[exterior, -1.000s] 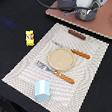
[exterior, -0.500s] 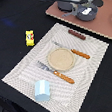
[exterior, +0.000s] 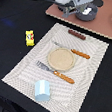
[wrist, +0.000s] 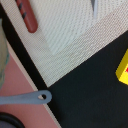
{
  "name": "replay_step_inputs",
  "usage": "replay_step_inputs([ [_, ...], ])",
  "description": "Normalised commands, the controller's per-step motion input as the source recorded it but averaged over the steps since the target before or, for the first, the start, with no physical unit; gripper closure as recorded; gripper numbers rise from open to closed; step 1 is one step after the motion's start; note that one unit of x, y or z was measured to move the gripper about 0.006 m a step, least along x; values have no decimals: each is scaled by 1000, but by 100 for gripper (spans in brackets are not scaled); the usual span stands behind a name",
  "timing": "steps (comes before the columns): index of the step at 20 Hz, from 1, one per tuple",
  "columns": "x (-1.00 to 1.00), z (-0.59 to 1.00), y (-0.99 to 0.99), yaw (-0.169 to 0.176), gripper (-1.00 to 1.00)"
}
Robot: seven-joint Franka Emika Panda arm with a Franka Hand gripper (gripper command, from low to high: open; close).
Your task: Interact with the objects in diverse but meaningful ways.
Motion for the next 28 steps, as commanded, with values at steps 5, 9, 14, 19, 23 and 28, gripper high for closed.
replay_step_inputs([
  [5, -682, -304, -477, -102, -100],
  [9, -699, -324, -491, -93, -100],
  [14, -707, -342, -494, -90, -100],
  [19, -739, -407, -475, -86, -100],
  [23, -834, -449, -360, -96, -100],
  [28, -943, -323, -249, -82, -100],
])
